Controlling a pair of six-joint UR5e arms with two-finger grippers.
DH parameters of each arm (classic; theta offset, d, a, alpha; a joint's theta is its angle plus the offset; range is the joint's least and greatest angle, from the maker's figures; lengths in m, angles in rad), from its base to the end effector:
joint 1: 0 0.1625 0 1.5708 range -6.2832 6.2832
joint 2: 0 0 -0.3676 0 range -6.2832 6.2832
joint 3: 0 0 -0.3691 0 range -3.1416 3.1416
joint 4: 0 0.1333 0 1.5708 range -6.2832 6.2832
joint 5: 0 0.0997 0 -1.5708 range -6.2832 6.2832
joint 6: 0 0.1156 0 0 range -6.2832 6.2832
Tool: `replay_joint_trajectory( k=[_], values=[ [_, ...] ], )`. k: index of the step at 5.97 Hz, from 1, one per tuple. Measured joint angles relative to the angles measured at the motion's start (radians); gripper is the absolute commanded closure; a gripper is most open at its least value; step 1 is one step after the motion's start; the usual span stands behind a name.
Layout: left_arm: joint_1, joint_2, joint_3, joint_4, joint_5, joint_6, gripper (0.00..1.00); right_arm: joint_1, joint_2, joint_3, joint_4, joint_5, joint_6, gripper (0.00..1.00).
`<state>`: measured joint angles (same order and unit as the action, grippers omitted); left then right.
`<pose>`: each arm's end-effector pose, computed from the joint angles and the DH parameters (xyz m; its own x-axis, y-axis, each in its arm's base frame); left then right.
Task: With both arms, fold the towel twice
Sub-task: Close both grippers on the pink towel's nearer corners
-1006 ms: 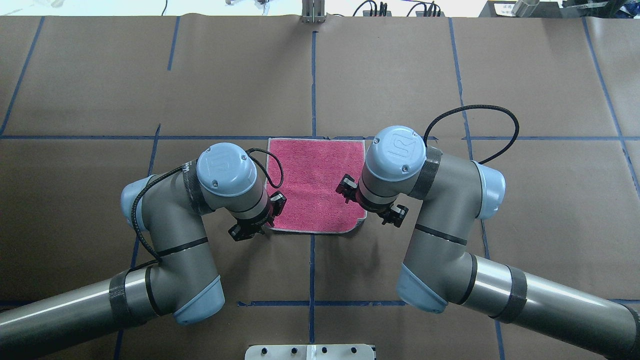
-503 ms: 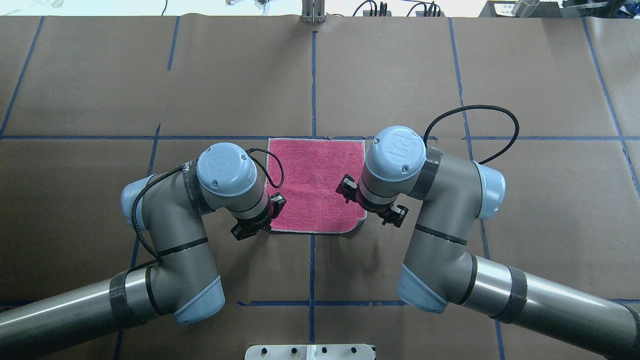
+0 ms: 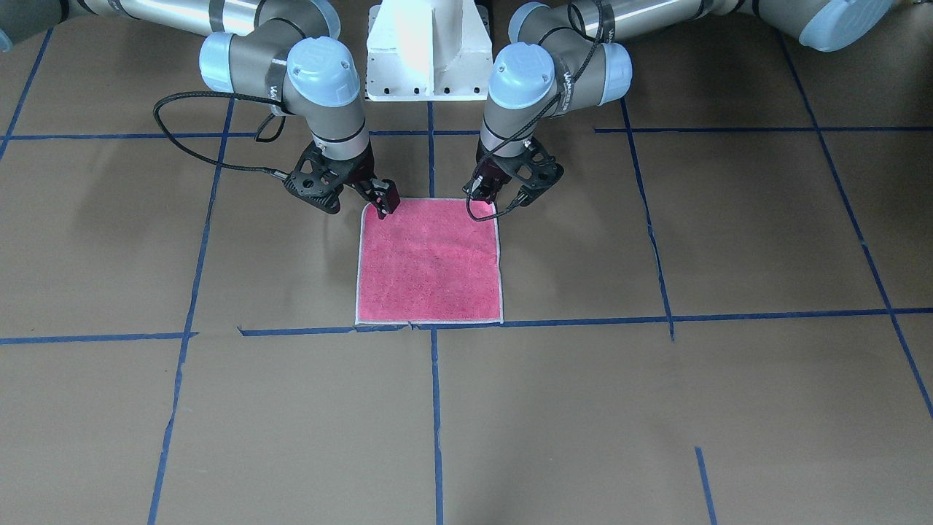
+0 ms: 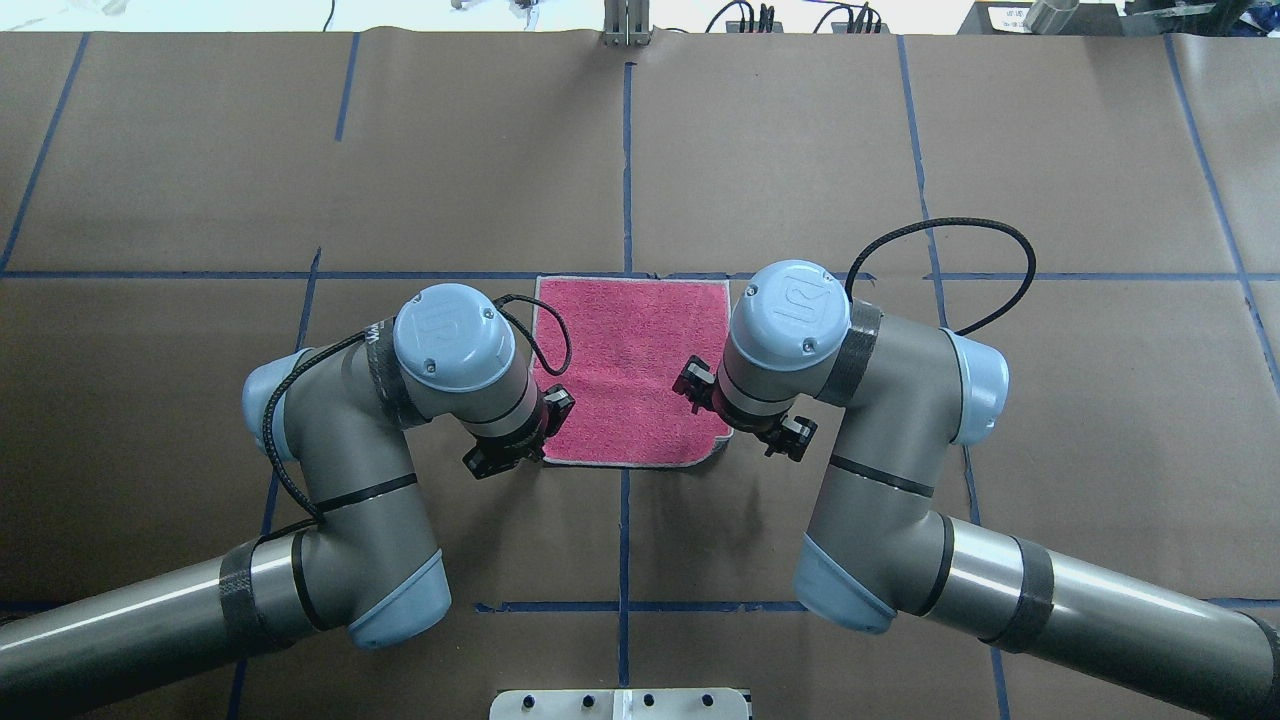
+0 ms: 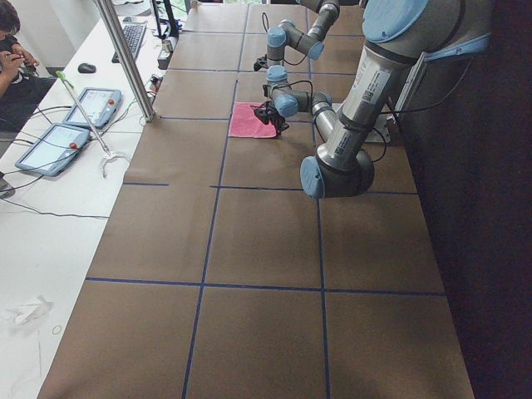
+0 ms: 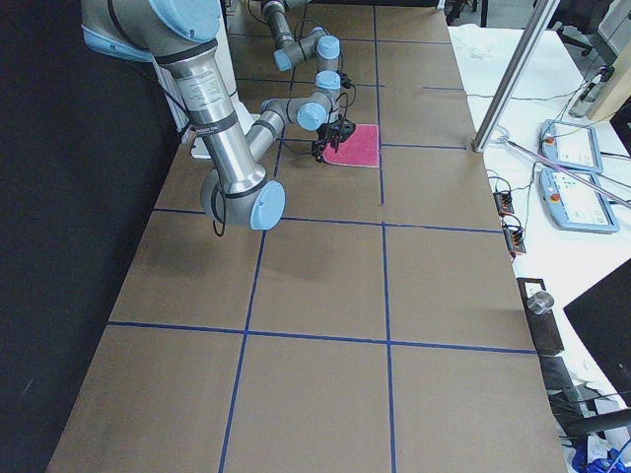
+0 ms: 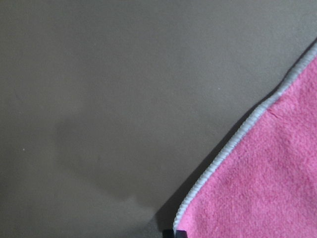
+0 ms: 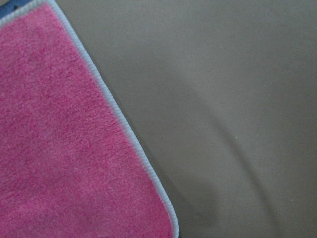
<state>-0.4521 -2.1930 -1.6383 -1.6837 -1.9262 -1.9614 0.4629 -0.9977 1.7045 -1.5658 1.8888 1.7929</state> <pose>0.5406 -0.3660 0.2299 0.5077 -0.6434 -0.5729 0.4085 0.7653 -0.4974 -0.5178 -0.3670 0.2497 0.6077 0.5371 0.5850 -0.3847 0.8435 -0.3748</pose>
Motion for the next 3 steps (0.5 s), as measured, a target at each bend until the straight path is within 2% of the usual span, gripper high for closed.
replay_joint_trajectory(
  k=[2, 3],
  values=[
    [-0.002, 0.0, 0.0, 0.001, 0.0, 0.001, 1.0, -0.032, -0.004, -0.005, 0.001, -0.003, 0.026, 0.02],
    [-0.003, -0.001, 0.0, 0.001, 0.0, 0.001, 1.0, -0.036, -0.007, -0.005, 0.001, -0.003, 0.027, 0.21]
  ],
)
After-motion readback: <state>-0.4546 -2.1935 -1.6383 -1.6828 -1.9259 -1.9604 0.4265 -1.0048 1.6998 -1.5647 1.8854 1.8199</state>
